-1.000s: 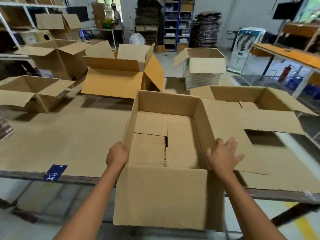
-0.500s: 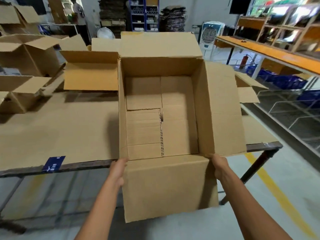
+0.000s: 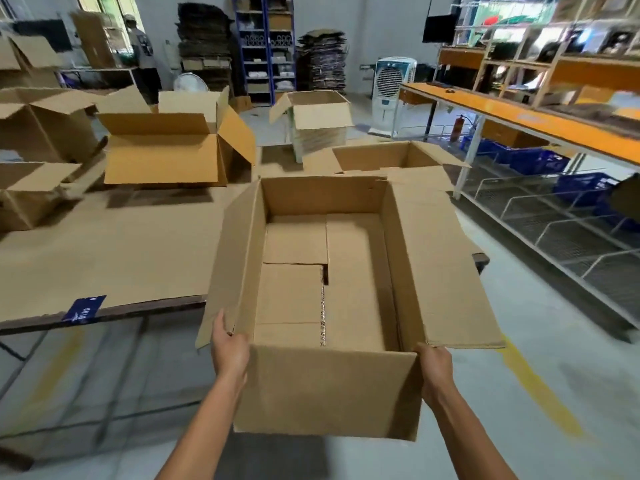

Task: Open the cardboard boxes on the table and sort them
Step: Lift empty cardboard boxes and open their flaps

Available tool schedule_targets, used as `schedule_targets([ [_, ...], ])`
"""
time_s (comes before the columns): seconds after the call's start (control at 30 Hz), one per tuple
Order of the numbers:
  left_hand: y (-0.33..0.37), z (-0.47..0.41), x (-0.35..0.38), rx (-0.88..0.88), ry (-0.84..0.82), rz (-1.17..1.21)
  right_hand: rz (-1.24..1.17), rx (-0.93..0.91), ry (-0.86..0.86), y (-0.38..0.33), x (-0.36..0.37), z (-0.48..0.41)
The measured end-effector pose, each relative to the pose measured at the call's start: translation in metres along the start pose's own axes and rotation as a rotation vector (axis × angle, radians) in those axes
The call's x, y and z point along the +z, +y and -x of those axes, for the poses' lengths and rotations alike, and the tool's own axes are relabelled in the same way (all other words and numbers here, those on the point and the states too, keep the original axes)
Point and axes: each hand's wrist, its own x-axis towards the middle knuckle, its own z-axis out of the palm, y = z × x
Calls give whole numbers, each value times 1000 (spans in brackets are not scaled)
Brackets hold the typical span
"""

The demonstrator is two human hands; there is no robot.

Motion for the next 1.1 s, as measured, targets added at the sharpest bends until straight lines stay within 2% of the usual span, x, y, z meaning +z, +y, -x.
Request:
schedule_targets([
  [0.27,-26,133,75,45,-152,-53,-214,36,162,44,-170,18],
  [0.53,-24,210,209,100,-444,-136,-332,-20,405,39,-313,2],
  [0.8,-1,246,351,226,-620,-140,-516,34,605,40,-385,-47],
  [0.93,8,240,454,-4,-602,-89,-557,31,680,16,-409,-89],
  [1.1,30,232,569,-260,-767,-82,-610,12,779,-31,-438,-146],
])
